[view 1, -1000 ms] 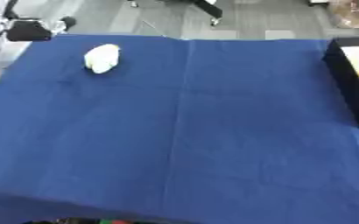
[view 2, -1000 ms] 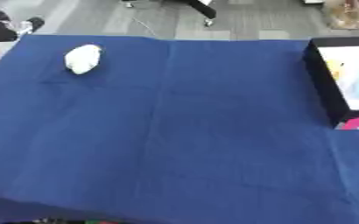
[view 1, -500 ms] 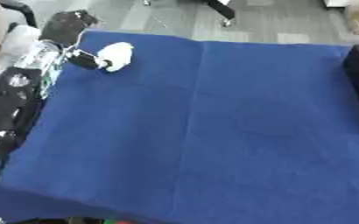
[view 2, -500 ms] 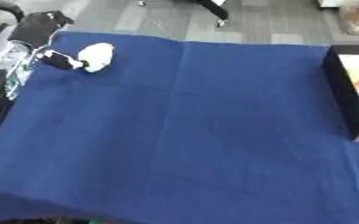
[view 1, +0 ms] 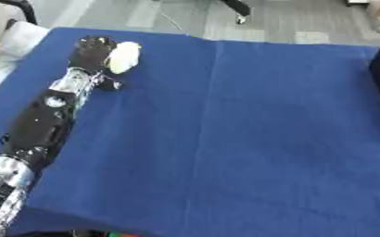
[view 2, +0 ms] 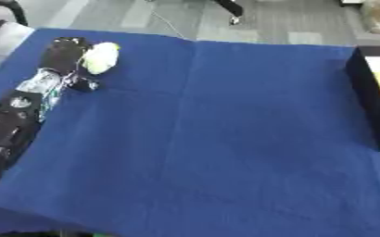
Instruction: Pick up the objects with one hand, pass them to the other hand, and then place them into the box on the other side of the table.
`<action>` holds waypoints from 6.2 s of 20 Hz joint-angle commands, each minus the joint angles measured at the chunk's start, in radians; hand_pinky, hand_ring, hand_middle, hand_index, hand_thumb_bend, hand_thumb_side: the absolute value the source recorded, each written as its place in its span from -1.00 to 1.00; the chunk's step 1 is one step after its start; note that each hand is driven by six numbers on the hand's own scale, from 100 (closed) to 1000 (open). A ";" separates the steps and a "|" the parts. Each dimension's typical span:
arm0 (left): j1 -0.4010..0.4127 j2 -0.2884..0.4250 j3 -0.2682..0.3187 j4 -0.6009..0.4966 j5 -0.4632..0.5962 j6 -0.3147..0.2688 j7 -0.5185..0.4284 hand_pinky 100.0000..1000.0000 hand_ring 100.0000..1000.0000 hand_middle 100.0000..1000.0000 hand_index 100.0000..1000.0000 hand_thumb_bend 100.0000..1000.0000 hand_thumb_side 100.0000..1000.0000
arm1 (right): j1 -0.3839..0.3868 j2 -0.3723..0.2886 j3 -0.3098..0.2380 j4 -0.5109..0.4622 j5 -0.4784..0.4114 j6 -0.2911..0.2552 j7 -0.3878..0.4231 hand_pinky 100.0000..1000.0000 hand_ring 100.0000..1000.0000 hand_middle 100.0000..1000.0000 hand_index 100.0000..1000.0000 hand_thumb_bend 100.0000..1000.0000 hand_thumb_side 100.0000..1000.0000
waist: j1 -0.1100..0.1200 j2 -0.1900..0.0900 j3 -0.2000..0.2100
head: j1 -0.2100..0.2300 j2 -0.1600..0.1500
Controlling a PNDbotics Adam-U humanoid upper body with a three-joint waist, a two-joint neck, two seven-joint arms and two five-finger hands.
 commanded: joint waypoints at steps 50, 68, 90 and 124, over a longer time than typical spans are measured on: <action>0.038 0.107 0.038 -0.220 0.452 0.078 0.002 0.16 -0.52 -1.00 -0.42 -1.00 -0.80 | -0.002 -0.001 -0.012 0.002 -0.016 0.003 0.037 1.00 1.00 0.54 1.00 -1.00 -0.26 | -0.006 -0.007 -0.002 | 0.018 0.002; 0.219 0.248 -0.042 -0.792 0.806 -0.041 -0.186 0.18 -0.54 -1.00 -0.45 -1.00 -0.67 | 0.006 -0.009 0.017 -0.035 -0.036 -0.013 0.062 1.00 1.00 0.55 1.00 -1.00 -0.27 | 0.000 -0.022 0.022 | -0.029 0.011; 0.254 0.282 -0.319 -1.282 0.873 -0.214 -0.525 0.21 -0.50 -1.00 -0.42 -1.00 -0.86 | -0.065 0.027 0.202 -0.235 -0.155 -0.122 0.317 1.00 1.00 0.61 1.00 -1.00 -0.63 | 0.015 -0.051 0.027 | -0.106 0.017; 0.217 0.228 -0.326 -1.347 1.095 -0.387 -0.561 0.26 -0.50 -1.00 -0.41 -1.00 -0.69 | -0.204 0.184 0.360 -0.297 -0.167 -0.229 0.423 0.84 1.00 0.71 1.00 -1.00 -1.00 | 0.007 -0.056 0.051 | -0.153 0.040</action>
